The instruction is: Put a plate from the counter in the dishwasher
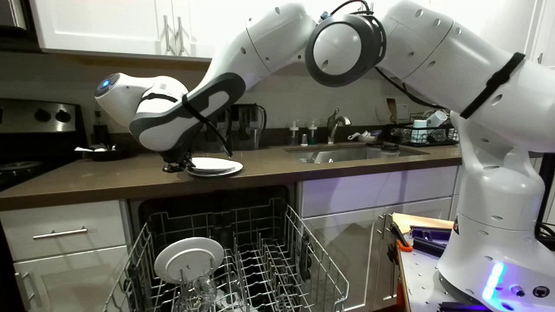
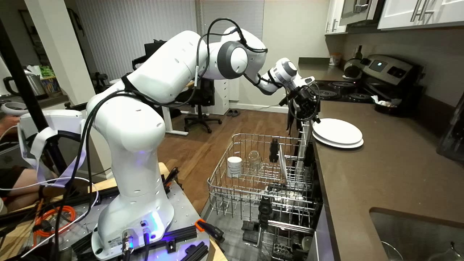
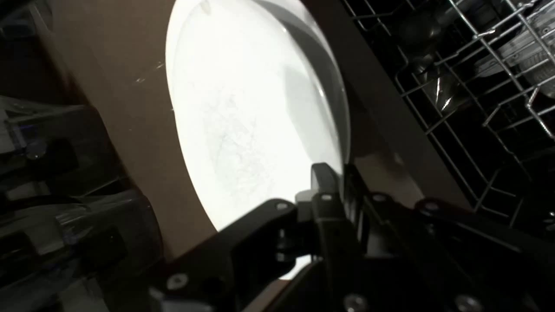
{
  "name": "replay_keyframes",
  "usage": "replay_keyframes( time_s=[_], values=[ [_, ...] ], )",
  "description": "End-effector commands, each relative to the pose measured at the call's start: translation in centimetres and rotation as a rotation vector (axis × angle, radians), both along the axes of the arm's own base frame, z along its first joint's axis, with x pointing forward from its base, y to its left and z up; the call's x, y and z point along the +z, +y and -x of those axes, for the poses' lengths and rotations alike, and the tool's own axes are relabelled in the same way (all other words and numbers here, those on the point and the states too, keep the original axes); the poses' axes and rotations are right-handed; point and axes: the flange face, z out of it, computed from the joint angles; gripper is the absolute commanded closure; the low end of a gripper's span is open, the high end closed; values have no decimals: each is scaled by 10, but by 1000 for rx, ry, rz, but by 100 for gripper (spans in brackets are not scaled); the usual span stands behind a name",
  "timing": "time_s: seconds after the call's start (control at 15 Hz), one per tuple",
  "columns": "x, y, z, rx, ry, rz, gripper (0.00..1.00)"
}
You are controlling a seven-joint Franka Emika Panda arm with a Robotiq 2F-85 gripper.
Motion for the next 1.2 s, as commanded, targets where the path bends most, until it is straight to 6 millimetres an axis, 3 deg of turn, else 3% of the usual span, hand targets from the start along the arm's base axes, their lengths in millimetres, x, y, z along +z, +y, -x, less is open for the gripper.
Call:
replay_keyframes(
  time_s=[0.0,0.27,0.33,0.4,0.47,0.67,0.73,0.93,1.07,1.13],
  values=[
    [-2,15,-5,9,0,-13,92],
    [-12,15,-7,9,10,-25,92],
    [-13,15,-7,8,11,-25,83],
    [-14,14,-8,6,11,-25,80],
    [-17,13,-7,3,15,-31,67],
    [-22,12,-8,1,18,-28,54],
    [-24,11,-8,7,20,-19,44],
    [-28,7,-7,13,32,0,34],
    [-27,6,-7,17,35,5,64],
    [-26,9,-7,22,35,6,61]
  ],
)
